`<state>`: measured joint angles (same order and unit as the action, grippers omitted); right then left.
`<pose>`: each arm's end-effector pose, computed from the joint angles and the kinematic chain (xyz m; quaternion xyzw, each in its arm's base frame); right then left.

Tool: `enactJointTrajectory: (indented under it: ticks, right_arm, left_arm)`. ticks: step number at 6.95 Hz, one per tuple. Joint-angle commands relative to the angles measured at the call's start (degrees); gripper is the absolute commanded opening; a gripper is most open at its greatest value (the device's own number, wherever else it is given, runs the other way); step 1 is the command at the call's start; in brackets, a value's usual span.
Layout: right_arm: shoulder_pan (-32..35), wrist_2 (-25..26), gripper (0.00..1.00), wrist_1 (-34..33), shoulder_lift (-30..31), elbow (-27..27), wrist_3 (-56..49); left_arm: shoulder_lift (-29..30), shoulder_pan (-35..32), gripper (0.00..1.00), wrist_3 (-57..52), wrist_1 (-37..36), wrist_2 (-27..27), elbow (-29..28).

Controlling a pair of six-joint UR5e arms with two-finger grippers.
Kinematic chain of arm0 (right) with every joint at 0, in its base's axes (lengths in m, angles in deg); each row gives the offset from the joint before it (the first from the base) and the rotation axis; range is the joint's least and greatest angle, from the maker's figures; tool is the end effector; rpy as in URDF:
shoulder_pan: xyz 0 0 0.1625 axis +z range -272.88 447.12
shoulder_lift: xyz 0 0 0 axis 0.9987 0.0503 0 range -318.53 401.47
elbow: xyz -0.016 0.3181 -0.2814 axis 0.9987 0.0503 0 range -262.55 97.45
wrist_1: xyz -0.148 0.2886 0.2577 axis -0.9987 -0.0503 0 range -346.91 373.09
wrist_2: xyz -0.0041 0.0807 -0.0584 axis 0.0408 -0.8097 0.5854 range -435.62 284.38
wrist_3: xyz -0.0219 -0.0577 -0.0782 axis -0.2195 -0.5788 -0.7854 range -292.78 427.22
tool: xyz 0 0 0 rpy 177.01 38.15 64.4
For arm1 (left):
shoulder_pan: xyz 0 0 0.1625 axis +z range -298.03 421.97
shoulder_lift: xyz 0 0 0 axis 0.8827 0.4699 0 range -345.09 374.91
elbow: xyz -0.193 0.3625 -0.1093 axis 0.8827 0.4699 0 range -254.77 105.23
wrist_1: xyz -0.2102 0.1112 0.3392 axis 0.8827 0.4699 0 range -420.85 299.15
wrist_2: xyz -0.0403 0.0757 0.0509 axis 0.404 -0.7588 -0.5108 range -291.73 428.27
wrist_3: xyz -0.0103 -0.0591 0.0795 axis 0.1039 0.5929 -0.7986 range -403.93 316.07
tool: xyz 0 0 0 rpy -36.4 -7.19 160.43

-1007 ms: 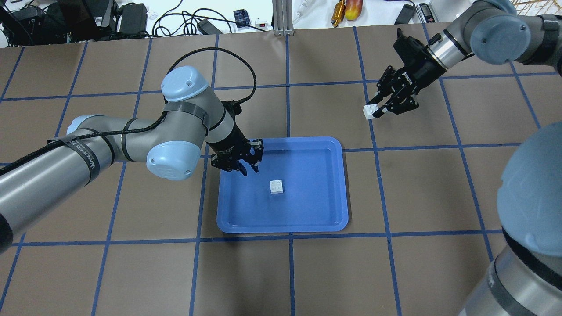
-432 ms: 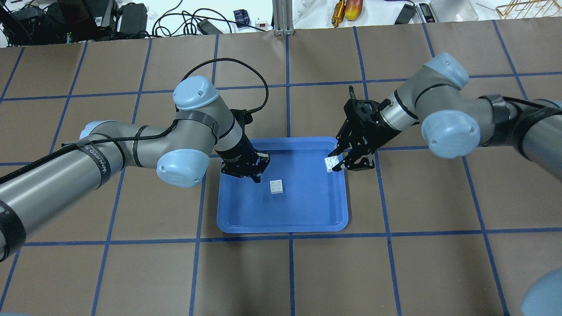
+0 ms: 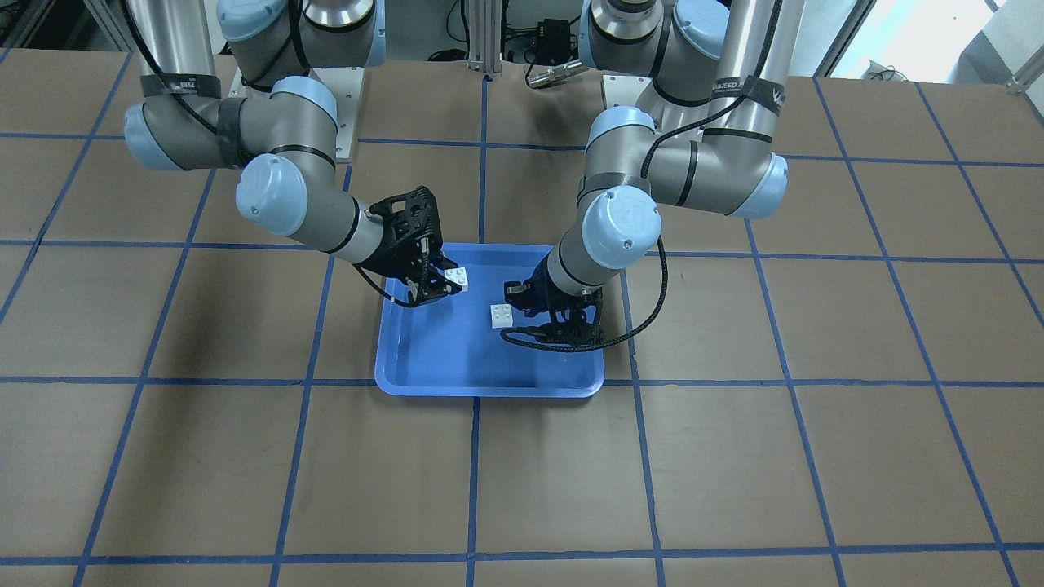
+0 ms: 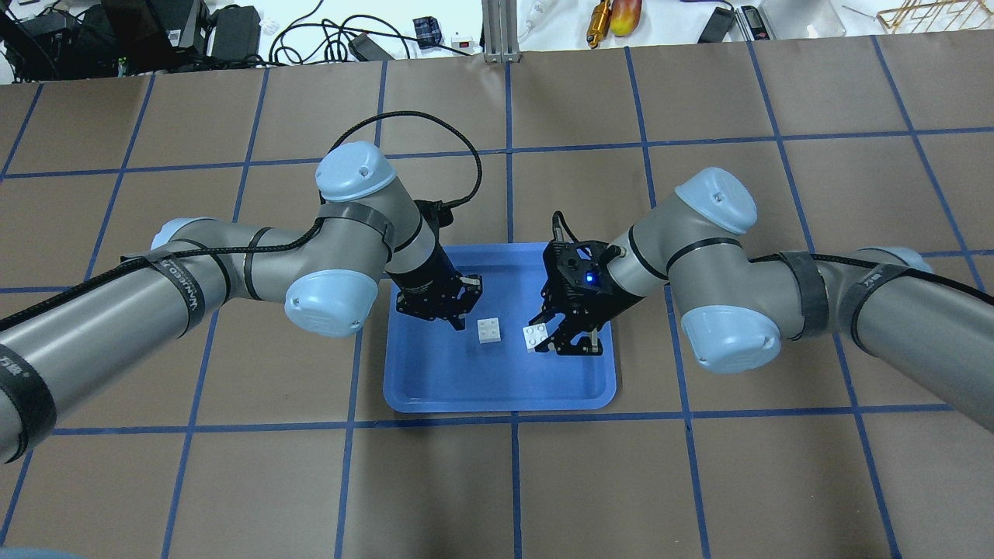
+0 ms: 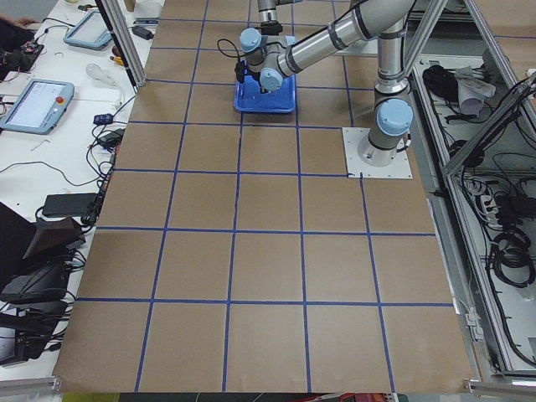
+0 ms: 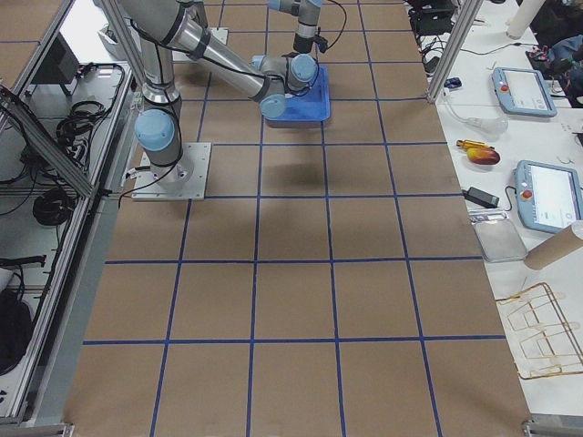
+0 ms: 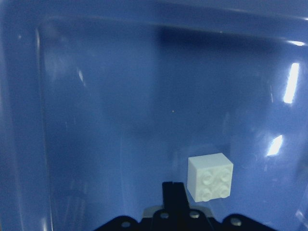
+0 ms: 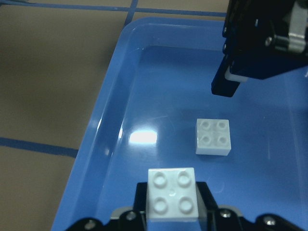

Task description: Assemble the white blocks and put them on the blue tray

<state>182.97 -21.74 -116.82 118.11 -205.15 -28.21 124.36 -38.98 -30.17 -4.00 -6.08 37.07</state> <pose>0.2381 -0.4394 0.2035 -0.7237 0.6147 -0.1825 0.2551 -0.2563 -0.4814 0.1954 0.0339 -0.9876 -0.0978 0.1176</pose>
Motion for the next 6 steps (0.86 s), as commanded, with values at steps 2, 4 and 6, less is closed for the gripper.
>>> enactJointTrajectory:
  ticks: [2, 4, 6]
  right_arm:
    - [0.04, -0.70, 0.11, -5.51, -1.84, -0.09, 6.82]
    - [0.04, -0.88, 0.08, -10.33, -2.28, -1.05, 12.09]
    - [0.65, -0.79, 0.08, -18.49, -6.74, -1.59, 16.21]
  left_arm:
    - [0.15, -0.12, 0.00, 0.48, -1.04, -0.01, 0.57]
    - [0.15, -0.21, 0.00, 0.83, -1.22, 0.08, 0.48]
    - [0.15, -0.21, 0.00, 0.92, -1.92, 0.16, 0.57]
